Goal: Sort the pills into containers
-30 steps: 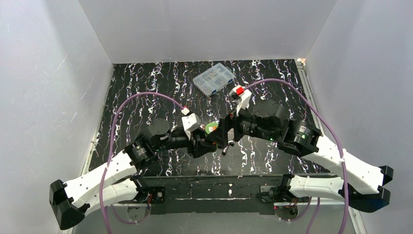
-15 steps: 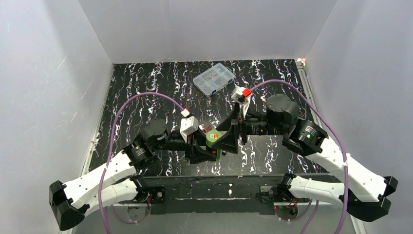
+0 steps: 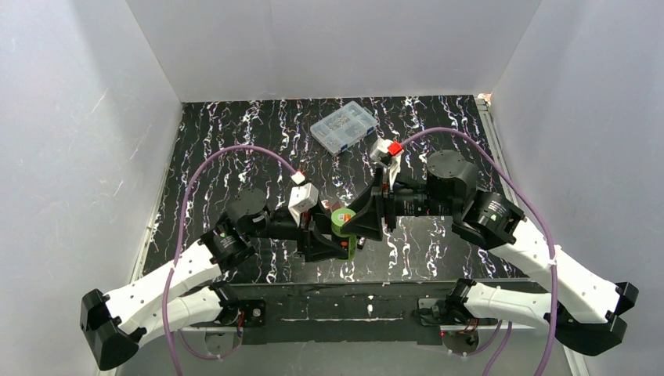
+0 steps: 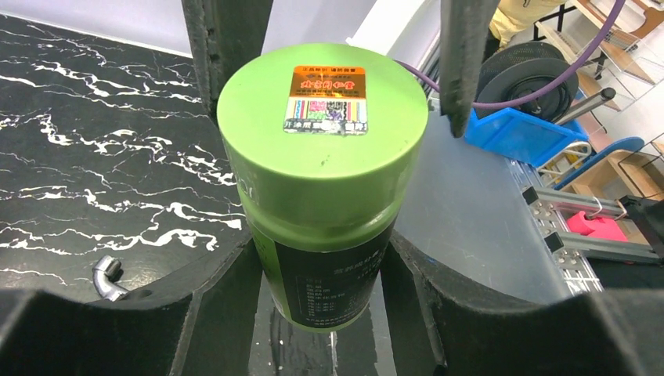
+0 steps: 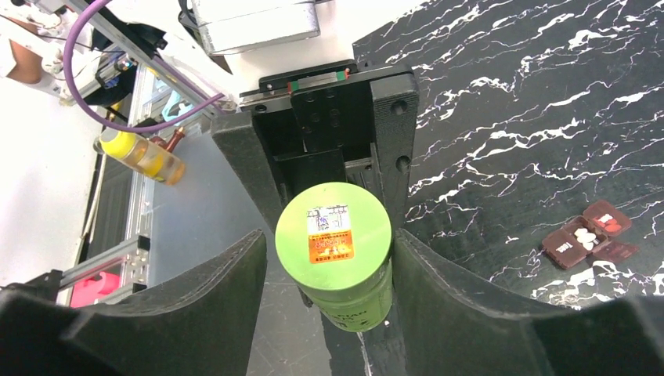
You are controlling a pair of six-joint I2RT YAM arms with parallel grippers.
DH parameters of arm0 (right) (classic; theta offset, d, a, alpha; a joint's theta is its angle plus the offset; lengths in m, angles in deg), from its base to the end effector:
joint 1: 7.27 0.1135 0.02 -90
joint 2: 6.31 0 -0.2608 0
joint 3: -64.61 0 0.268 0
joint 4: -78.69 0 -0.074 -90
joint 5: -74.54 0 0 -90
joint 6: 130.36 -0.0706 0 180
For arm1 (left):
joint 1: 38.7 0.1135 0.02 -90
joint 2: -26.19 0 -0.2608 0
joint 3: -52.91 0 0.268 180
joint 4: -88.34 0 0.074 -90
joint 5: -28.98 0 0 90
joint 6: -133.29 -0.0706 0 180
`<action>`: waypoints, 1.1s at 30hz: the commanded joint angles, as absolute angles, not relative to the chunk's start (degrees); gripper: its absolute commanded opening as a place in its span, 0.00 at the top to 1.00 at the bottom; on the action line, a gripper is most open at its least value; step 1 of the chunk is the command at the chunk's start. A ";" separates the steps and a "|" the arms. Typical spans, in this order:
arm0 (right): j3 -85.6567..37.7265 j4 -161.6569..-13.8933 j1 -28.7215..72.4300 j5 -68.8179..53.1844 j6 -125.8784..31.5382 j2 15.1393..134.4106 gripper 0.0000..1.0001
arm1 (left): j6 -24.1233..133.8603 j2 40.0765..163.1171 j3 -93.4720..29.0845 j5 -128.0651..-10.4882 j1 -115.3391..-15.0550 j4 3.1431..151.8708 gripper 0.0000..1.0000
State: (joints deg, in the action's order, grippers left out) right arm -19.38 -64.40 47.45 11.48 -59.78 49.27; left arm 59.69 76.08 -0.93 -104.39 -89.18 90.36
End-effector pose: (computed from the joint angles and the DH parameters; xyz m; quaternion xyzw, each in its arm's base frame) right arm 0.1147 0.2174 0.4359 -0.3683 0.6559 0.5235 0.4001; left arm 0.1179 -0.2191 0.3445 0.4447 0.5142 -0.5868 0.4398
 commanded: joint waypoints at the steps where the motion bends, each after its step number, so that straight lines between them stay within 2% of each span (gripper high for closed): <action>1: -19.46 -66.17 47.45 10.45 -59.51 49.54 0.36 | 60.84 76.00 -2.13 -106.10 -88.37 93.84 1.00; 9: -19.23 -65.07 48.34 5.88 -59.69 49.71 0.56 | 60.99 76.16 -2.25 -103.67 -87.71 93.83 1.00; 14: -21.59 -60.49 50.71 -3.89 -61.26 52.02 0.69 | 56.45 76.47 -4.35 -94.80 -87.65 87.01 1.00; 18: -23.35 -57.85 52.35 -14.34 -67.19 54.68 0.75 | 54.43 76.97 -5.28 -87.46 -87.67 85.07 1.00; 28: -28.99 -48.30 59.68 -42.07 -78.05 62.62 0.77 | 52.17 79.23 -8.06 -74.94 -87.67 83.27 1.00; 33: -31.19 -45.54 61.66 -48.59 -79.24 65.65 0.75 | 52.30 79.43 -8.21 -73.83 -87.67 83.72 1.00</action>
